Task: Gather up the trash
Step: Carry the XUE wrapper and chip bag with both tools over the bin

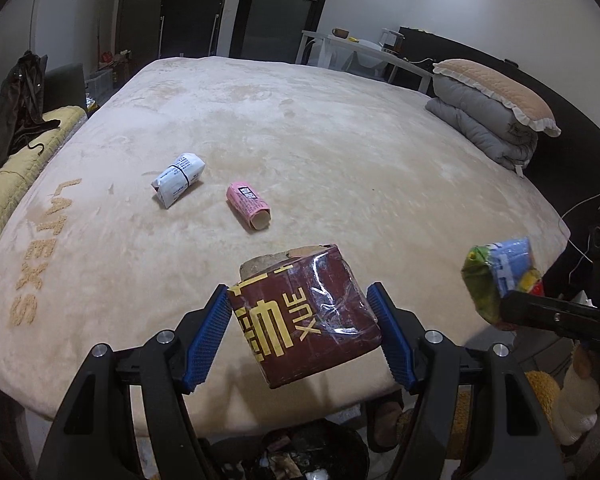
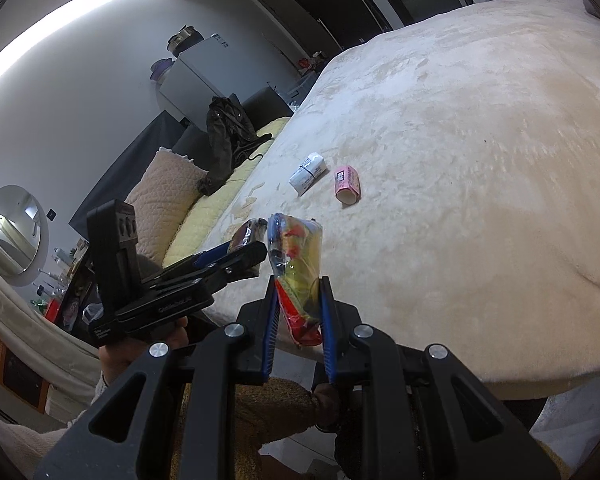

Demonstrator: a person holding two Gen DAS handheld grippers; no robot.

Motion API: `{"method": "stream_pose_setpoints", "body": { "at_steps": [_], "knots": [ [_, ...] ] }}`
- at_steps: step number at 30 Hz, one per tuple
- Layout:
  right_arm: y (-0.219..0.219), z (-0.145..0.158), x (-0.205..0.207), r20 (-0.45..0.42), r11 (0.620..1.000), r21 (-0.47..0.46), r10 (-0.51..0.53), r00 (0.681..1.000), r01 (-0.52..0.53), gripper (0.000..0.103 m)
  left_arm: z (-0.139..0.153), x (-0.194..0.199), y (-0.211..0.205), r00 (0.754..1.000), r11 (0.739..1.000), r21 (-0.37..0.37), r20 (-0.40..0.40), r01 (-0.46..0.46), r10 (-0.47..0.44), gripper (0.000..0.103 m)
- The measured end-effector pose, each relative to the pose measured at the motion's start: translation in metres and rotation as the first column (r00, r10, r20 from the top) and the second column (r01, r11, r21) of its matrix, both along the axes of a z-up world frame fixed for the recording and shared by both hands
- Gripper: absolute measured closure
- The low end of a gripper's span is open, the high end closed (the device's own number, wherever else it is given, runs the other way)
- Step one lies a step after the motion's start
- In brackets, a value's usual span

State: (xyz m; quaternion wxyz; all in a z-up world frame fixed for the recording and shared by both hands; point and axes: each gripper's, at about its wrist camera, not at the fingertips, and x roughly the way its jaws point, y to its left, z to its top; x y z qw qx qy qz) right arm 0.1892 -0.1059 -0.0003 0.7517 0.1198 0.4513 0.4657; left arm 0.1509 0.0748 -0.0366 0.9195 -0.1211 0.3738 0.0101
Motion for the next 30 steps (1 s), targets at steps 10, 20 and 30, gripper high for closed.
{"method": "stream_pose_setpoints", "body": {
  "at_steps": [10,20,30],
  "knots": [
    [-0.016,0.008,-0.040,0.004,1.000,-0.010,0.011,1.000,-0.011,0.083,0.015,-0.055,-0.036,0.998,0.999,-0.013,0.020,0.051,-0.051,0.035],
    [-0.031,0.006,-0.074,-0.007,0.999,-0.029,0.017,1.000,-0.017,0.083,0.004,-0.093,-0.059,0.997,0.996,-0.048,-0.008,0.075,-0.075,0.035],
    [-0.034,-0.029,-0.090,-0.086,0.995,-0.093,0.028,0.996,-0.036,0.083,-0.030,-0.110,-0.076,0.991,0.990,-0.107,-0.085,0.092,-0.102,0.035]
  ]
}}
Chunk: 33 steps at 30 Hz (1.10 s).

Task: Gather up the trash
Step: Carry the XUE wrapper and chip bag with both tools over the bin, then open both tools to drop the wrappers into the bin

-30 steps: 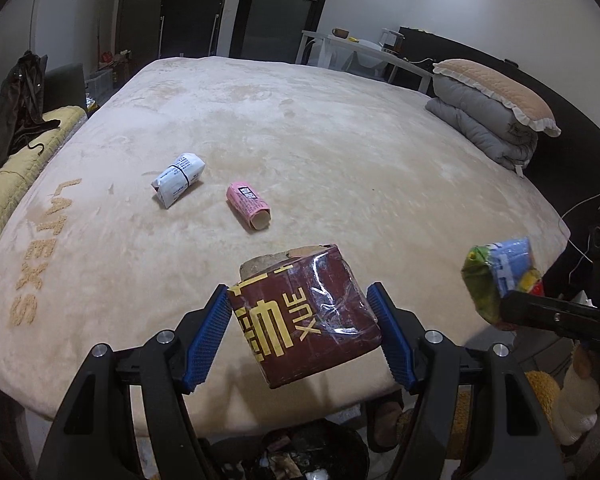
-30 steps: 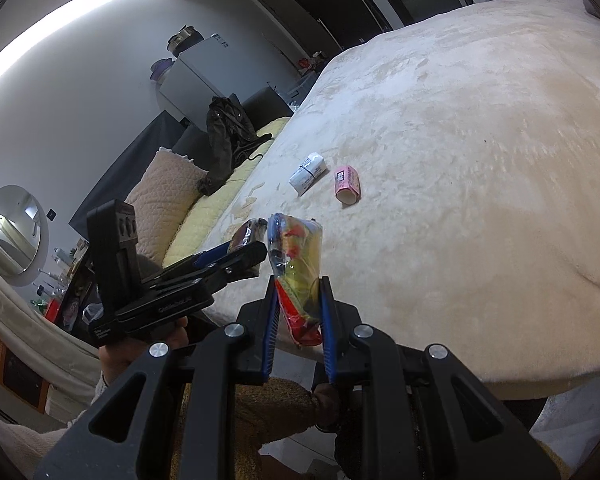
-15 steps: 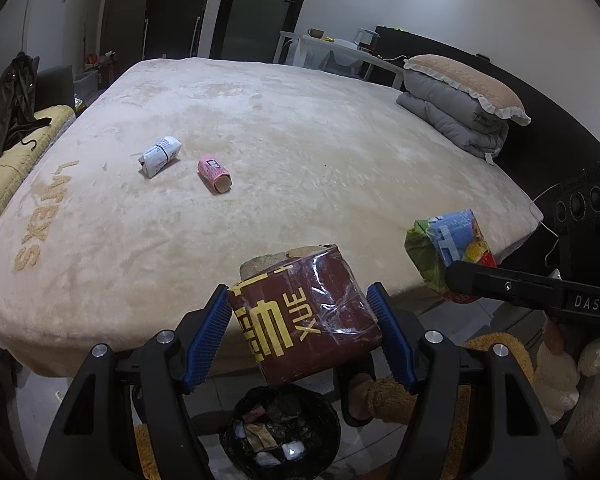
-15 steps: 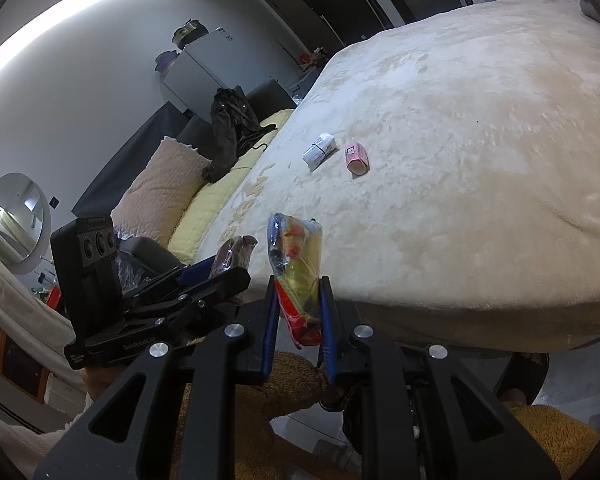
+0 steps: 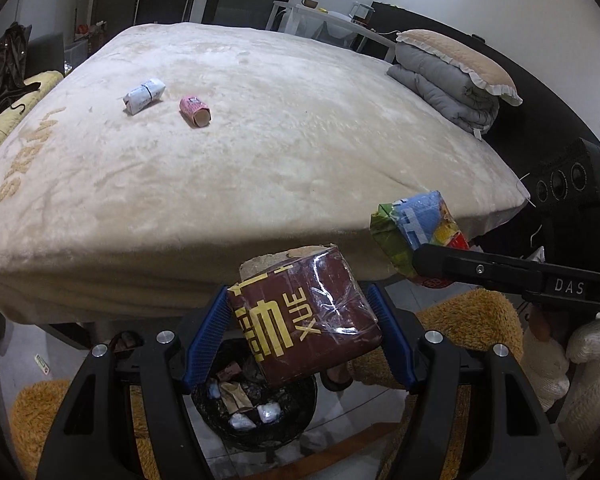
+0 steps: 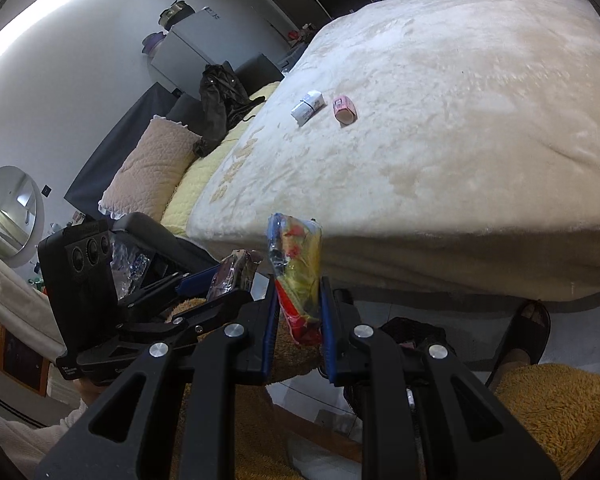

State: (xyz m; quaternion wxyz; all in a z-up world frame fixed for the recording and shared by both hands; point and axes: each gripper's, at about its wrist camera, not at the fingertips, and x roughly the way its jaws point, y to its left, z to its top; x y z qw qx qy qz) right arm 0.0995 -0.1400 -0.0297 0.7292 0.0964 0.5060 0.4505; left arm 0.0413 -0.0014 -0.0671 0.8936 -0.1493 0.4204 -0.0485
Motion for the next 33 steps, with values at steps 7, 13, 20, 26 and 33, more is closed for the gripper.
{"method": "stream_pose_setpoints", "body": {
  "at_steps": [7,13,20,26,33],
  "knots": [
    [0.003,-0.037,-0.001,-0.077,0.999,-0.053,0.009,0.997,-0.013,0.083,-0.037,-0.002,-0.001,0.996,0.999,-0.036,-0.089,-0.002,-0.001,0.035],
    [0.004,-0.073,0.001,-0.158,0.995,-0.100,0.007,0.987,-0.023,0.083,-0.066,0.002,-0.005,0.988,0.998,-0.063,-0.157,0.005,-0.014,0.035],
    [0.002,-0.101,0.005,-0.221,0.991,-0.132,-0.009,0.975,-0.020,0.083,-0.089,0.005,-0.010,0.975,0.997,-0.079,-0.219,0.013,-0.030,0.035],
    [0.003,-0.122,0.006,-0.269,0.987,-0.157,-0.015,0.963,-0.029,0.083,-0.106,0.005,-0.013,0.959,0.996,-0.082,-0.279,0.020,-0.042,0.035],
    [0.003,-0.135,0.007,-0.324,0.989,-0.143,-0.003,0.946,-0.046,0.079,-0.121,0.006,-0.012,0.935,0.993,-0.116,-0.350,0.023,-0.063,0.033]
  ]
}}
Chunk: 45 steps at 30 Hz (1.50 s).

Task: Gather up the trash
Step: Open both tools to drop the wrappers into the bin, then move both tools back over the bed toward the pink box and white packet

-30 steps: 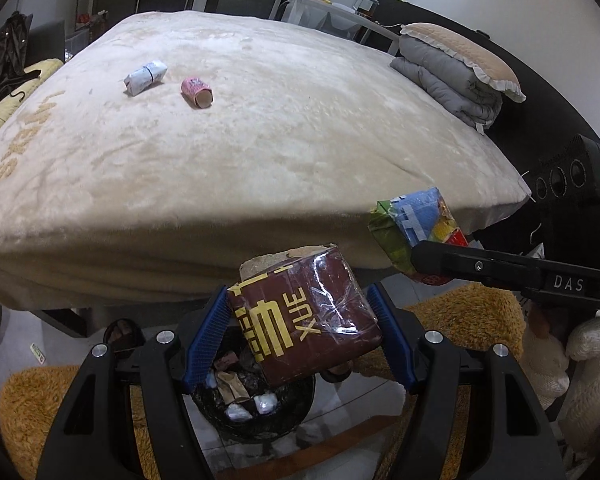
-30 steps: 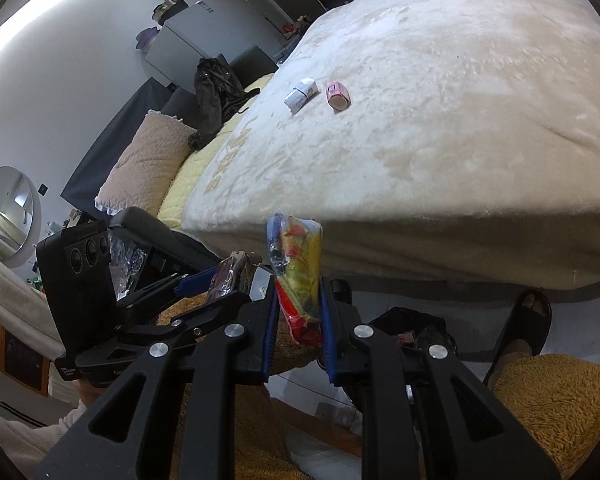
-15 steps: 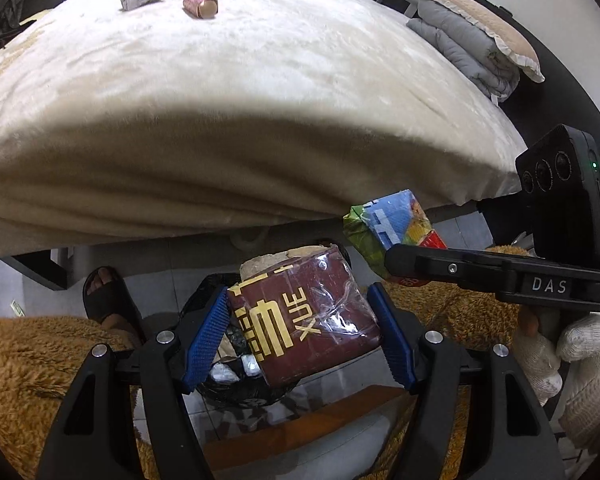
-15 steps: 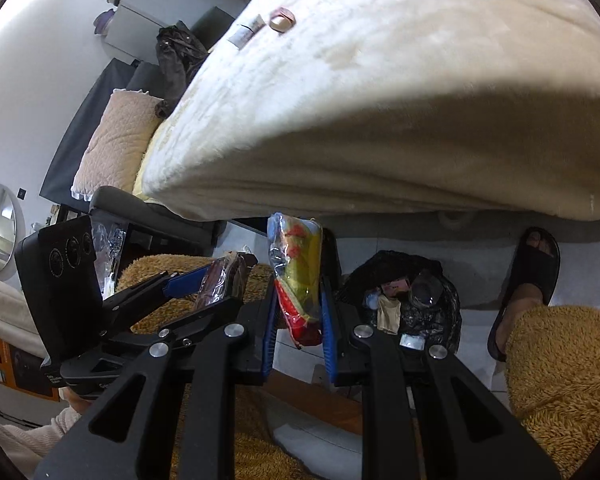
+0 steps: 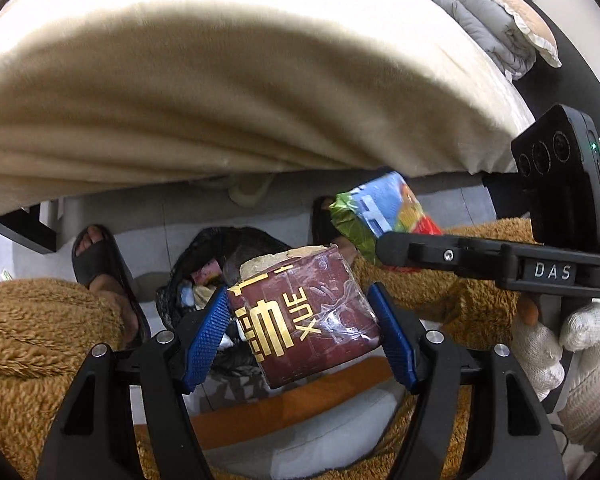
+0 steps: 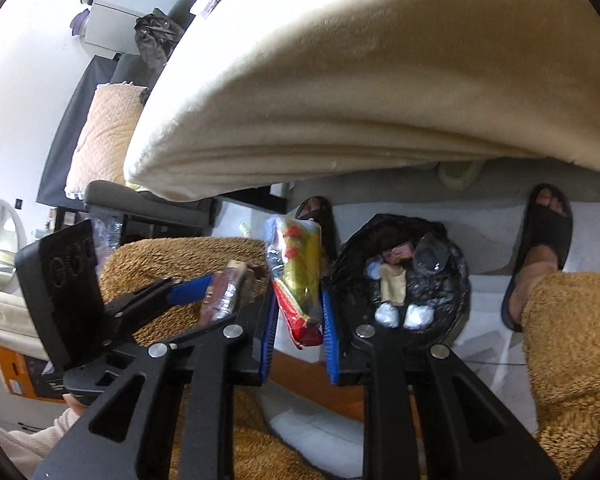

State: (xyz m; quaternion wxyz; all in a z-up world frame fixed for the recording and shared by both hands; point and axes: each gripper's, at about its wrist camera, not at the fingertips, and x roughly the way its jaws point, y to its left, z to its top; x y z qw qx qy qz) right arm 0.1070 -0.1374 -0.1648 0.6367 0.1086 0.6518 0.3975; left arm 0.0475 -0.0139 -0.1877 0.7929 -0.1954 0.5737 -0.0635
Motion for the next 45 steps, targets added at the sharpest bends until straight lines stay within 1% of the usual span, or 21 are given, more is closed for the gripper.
{"method": "stream_pose_setpoints", "body": {
  "at_steps": [1,2,3,4,8,12,15,21,26,31,35,45],
  "knots": [
    [-0.001,0.001,0.000,0.001,1.000,0.000,-0.004,1.000,0.004,0.079,-0.002,0.000,0.000,1.000,1.000,0.009,-0.012,0.001,-0.001,0.032],
    [-0.002,0.001,0.001,-0.001,1.000,0.005,-0.010,1.000,0.010,0.077,-0.003,0.000,0.000,1.000,1.000,0.014,-0.020,0.002,-0.002,0.027],
    [-0.003,0.002,0.001,-0.003,1.000,0.007,-0.015,1.000,0.015,0.072,-0.004,0.000,0.002,1.000,1.000,0.015,-0.024,0.002,-0.001,0.026],
    [-0.004,0.003,0.001,-0.003,1.000,0.010,-0.022,1.000,0.022,0.070,-0.004,-0.001,0.003,1.000,1.000,0.015,-0.027,0.000,0.000,0.025],
    [-0.006,0.007,0.000,0.003,0.999,0.014,-0.033,0.999,0.033,0.069,-0.004,-0.003,0.007,0.999,1.000,0.025,-0.030,-0.012,0.013,0.025],
    [-0.006,0.015,0.001,0.018,0.999,0.025,-0.032,0.999,0.032,0.069,0.003,-0.004,0.010,1.000,0.999,0.036,-0.012,-0.018,0.019,0.025],
    [-0.007,0.023,0.004,0.040,0.999,0.039,-0.030,0.999,0.028,0.069,0.010,-0.004,0.015,0.999,0.998,0.047,0.015,-0.043,0.042,0.025],
    [-0.007,0.051,0.014,0.127,0.998,0.063,-0.027,0.992,0.019,0.068,0.028,-0.002,0.031,0.995,0.995,0.055,0.060,-0.082,0.078,0.025],
    [-0.004,0.080,0.024,0.224,0.997,0.071,-0.027,0.974,0.012,0.068,0.048,0.000,0.045,0.987,0.992,0.063,0.123,-0.110,0.102,0.025],
    [0.002,0.103,0.037,0.301,0.996,0.087,-0.033,0.953,0.007,0.068,0.072,0.005,0.058,0.973,0.987,0.083,0.197,-0.141,0.122,0.025],
    [0.010,0.116,0.049,0.341,0.995,0.102,-0.035,0.940,0.000,0.068,0.090,0.010,0.071,0.958,0.982,0.096,0.251,-0.164,0.135,0.025],
    [0.047,0.144,0.079,0.424,0.992,0.120,-0.019,0.905,-0.035,0.068,0.124,0.038,0.103,0.928,0.970,0.133,0.343,-0.202,0.146,0.025]
  ]
}}
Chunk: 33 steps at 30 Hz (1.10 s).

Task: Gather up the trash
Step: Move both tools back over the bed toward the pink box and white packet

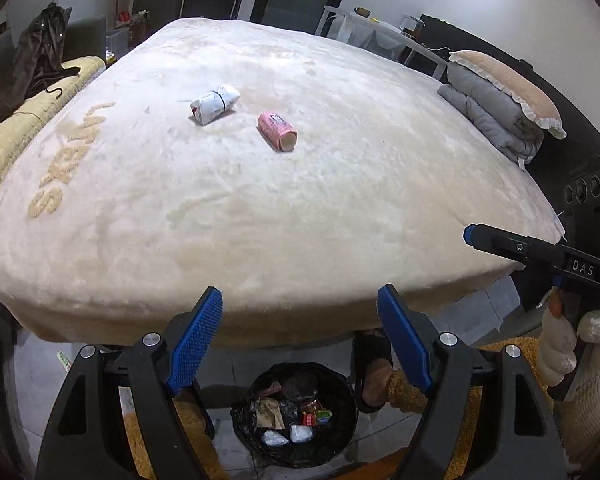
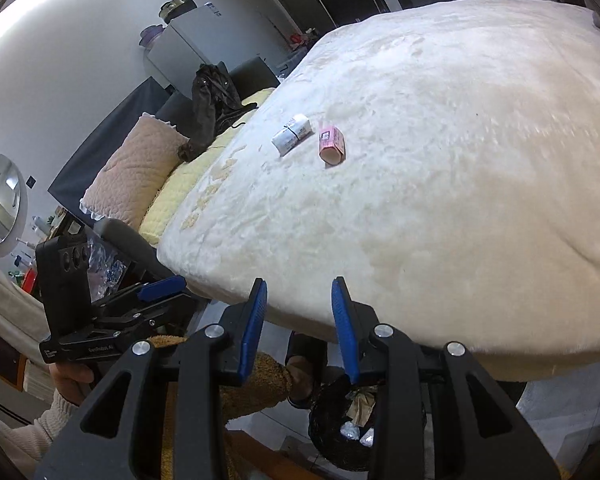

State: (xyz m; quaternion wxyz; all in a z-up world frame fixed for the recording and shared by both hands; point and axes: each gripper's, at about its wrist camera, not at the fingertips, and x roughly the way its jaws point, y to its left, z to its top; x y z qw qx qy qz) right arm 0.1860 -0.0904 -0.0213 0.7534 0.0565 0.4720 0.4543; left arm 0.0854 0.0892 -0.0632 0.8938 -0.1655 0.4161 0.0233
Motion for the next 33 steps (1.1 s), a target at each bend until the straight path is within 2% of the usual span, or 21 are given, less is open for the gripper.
{"method": "stream_pose_setpoints", "body": {
  "at_steps": [6,16,19,33],
  "knots": [
    [0.029,0.003,0.023,0.027,1.000,0.013,0.008,1.000,-0.009,0.067,0.008,0.024,0.022,1.000,1.000,0.027,0.028,-0.014,0.013,0.025],
    [0.085,-0.015,0.075,0.041,1.000,0.000,0.014,0.999,-0.014,0.066,0.012,0.058,0.058,0.998,0.996,0.077,0.045,-0.048,0.044,0.025],
    [0.104,-0.020,0.092,0.046,1.000,-0.004,0.018,0.999,-0.018,0.059,0.013,0.067,0.069,0.997,0.994,0.094,0.046,-0.061,0.057,0.025],
    [0.185,-0.074,0.163,-0.008,0.997,-0.081,-0.004,1.000,0.003,0.059,0.008,0.089,0.113,0.995,0.983,0.157,0.029,-0.096,0.093,0.025]
  ]
}}
